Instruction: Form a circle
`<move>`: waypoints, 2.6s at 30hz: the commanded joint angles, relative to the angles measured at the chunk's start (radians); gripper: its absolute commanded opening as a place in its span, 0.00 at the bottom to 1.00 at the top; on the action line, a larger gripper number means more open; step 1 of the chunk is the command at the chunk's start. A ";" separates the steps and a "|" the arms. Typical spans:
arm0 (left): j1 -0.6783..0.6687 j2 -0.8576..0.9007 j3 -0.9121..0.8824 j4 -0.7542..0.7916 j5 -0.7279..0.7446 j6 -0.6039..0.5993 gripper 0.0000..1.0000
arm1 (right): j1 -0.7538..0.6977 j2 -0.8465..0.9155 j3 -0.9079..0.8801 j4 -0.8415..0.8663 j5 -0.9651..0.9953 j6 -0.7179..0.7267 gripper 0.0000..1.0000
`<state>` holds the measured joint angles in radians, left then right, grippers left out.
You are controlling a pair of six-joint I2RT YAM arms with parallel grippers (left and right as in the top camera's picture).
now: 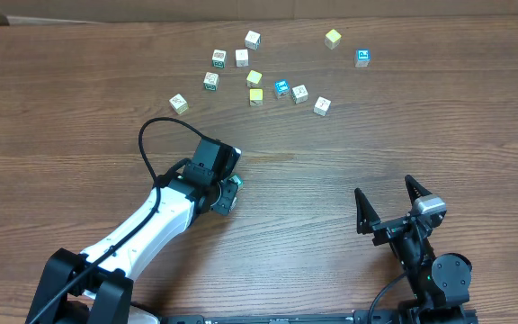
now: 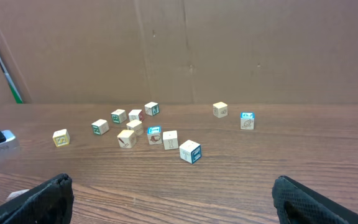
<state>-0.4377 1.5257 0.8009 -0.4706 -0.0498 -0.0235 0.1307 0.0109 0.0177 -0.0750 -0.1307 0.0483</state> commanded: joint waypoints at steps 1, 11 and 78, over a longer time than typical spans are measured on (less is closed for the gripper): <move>0.005 0.008 -0.014 0.004 -0.013 -0.011 0.04 | -0.005 -0.008 -0.010 0.005 0.002 -0.005 1.00; 0.005 0.008 -0.014 0.003 -0.012 -0.006 0.04 | -0.005 -0.008 -0.010 0.005 0.002 -0.005 1.00; -0.058 -0.058 0.048 -0.217 0.225 -0.085 0.04 | -0.005 -0.008 -0.010 0.005 0.002 -0.005 1.00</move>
<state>-0.4709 1.4288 0.8070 -0.6811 0.1593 -0.1394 0.1307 0.0109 0.0177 -0.0746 -0.1307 0.0483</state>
